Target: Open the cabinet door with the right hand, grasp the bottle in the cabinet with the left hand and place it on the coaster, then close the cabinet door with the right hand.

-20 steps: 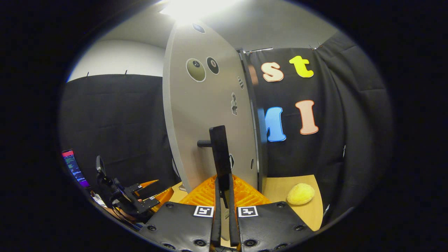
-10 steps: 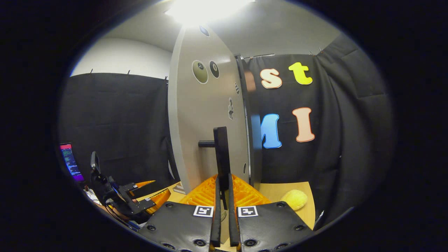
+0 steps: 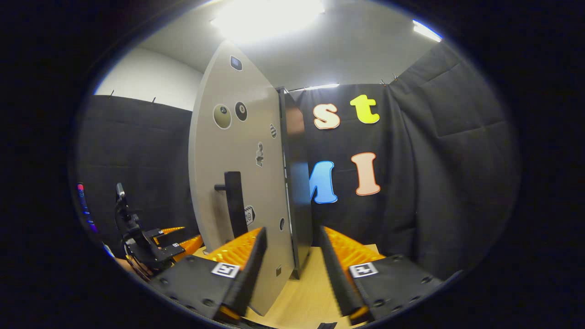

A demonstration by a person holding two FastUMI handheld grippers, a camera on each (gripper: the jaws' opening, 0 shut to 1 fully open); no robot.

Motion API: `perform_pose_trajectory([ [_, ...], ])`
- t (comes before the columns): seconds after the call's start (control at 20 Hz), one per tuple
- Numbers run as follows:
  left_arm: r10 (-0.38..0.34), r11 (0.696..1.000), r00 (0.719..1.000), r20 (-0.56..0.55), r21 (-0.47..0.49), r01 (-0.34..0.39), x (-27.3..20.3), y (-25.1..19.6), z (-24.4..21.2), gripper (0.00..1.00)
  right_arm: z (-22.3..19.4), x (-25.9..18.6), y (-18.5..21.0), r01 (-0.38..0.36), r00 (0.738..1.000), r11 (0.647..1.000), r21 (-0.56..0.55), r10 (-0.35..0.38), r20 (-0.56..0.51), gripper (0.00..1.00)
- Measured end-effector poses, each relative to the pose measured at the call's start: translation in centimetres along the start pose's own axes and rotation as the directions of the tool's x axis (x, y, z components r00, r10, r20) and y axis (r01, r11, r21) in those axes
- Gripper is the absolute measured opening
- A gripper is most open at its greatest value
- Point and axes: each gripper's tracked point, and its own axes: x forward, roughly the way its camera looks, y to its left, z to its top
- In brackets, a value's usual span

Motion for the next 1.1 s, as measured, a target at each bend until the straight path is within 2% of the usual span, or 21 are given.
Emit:
perform_pose_trajectory([
  [0.05,-0.011,1.000,1.000,-0.003,-0.003,0.011,0.9,0.0,0.5,0.88,-0.5,0.2,-1.4,0.049,0.999,0.999,-0.017,-0.049,0.001,0.97],
  [0.1,-0.020,1.000,1.000,-0.003,-0.004,0.020,1.8,0.1,1.0,0.86,-0.9,0.3,-2.5,0.090,0.996,0.995,-0.032,-0.089,0.002,0.92],
  [0.15,-0.025,1.000,1.000,0.001,-0.007,0.025,2.7,0.4,1.4,0.86,-1.4,0.6,-3.2,0.122,0.993,0.992,-0.041,-0.122,-0.001,0.96],
  [0.2,-0.033,0.999,0.999,0.001,-0.010,0.033,3.9,0.6,1.7,0.85,-1.9,0.8,-3.8,0.147,0.989,0.988,-0.042,-0.147,-0.006,0.92],
  [0.25,-0.037,0.999,0.999,0.001,-0.014,0.037,5.1,1.0,1.8,0.84,-2.4,1.0,-4.2,0.162,0.987,0.986,-0.036,-0.163,-0.013,0.96],
  [0.5,-0.064,0.997,0.998,0.009,-0.043,0.064,12.3,3.1,2.8,0.87,-3.7,1.8,-5.3,0.239,0.970,0.971,-0.008,-0.239,-0.039,0.96],
  [0.7,-0.113,0.989,0.994,-0.008,-0.095,0.112,18.0,4.0,2.4,0.86,-4.8,2.8,-6.3,0.315,0.947,0.949,-0.020,-0.316,-0.059,0.96],
  [0.95,-0.150,0.987,0.989,-0.020,-0.070,0.148,25.2,4.2,0.9,0.89,-6.3,4.3,-7.0,0.386,0.919,0.923,-0.008,-0.385,-0.088,0.97],
  [1.0,-0.155,0.986,0.988,-0.028,-0.066,0.152,26.3,4.2,0.5,0.87,-6.6,4.6,-7.3,0.401,0.912,0.916,-0.004,-0.399,-0.094,0.93],
  [1.05,-0.152,0.986,0.988,-0.032,-0.068,0.150,27.4,4.3,-0.2,0.86,-6.9,4.9,-7.5,0.414,0.906,0.910,0.003,-0.412,-0.101,0.97],
  [1.1,-0.149,0.987,0.988,-0.037,-0.070,0.146,28.5,4.4,-0.7,0.84,-7.3,5.1,-7.7,0.425,0.900,0.905,0.010,-0.422,-0.111,0.97],
])
